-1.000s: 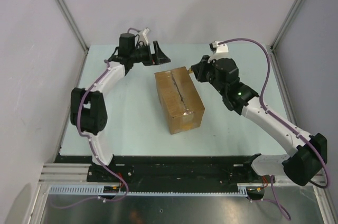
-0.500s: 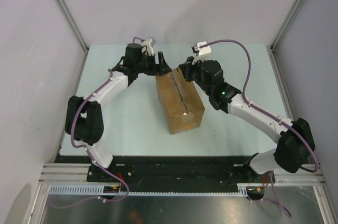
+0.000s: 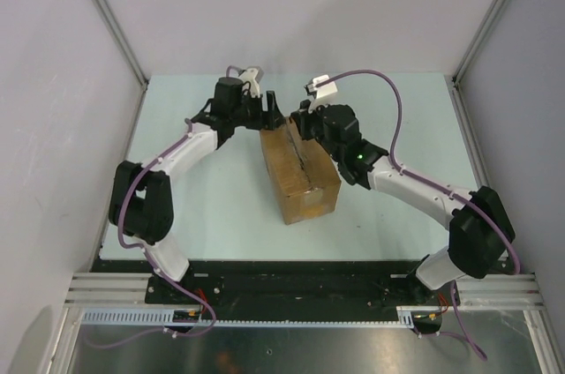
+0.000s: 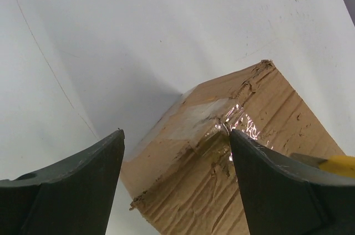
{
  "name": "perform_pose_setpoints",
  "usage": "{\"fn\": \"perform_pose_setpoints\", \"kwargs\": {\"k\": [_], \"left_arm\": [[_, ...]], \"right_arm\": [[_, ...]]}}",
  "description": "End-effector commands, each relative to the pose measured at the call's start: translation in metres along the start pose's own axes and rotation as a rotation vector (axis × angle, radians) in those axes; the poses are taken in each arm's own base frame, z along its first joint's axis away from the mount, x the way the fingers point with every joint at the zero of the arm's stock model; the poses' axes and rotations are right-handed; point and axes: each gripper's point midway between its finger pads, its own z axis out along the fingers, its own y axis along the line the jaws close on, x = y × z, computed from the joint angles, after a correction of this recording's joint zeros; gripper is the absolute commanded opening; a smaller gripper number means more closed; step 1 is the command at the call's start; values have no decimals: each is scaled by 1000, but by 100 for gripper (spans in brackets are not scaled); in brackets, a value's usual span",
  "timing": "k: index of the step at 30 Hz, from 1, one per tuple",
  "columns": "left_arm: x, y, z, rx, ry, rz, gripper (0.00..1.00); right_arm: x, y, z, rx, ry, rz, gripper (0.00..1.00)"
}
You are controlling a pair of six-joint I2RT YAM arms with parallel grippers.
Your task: Unpack the express box
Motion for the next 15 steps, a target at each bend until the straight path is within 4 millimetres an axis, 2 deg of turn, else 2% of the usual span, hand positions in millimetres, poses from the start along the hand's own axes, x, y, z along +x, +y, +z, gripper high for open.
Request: {"fn": "perform_pose_setpoints", "kwargs": {"k": [1, 8, 10, 15], "left_arm": [[-20, -6, -17, -12, -65, 29, 83], [-28, -13, -22, 15, -86, 5, 86], [-27, -12, -22, 6, -85, 8, 84], [-19, -4, -25, -14, -77, 3, 71]], "right_arm": [[-25, 2, 7, 14, -86, -2, 0], [-20, 4, 9, 17, -79, -7, 0], [-20, 6, 10, 8, -78, -10, 0], [-15, 11, 12, -18, -67, -30, 0]]}}
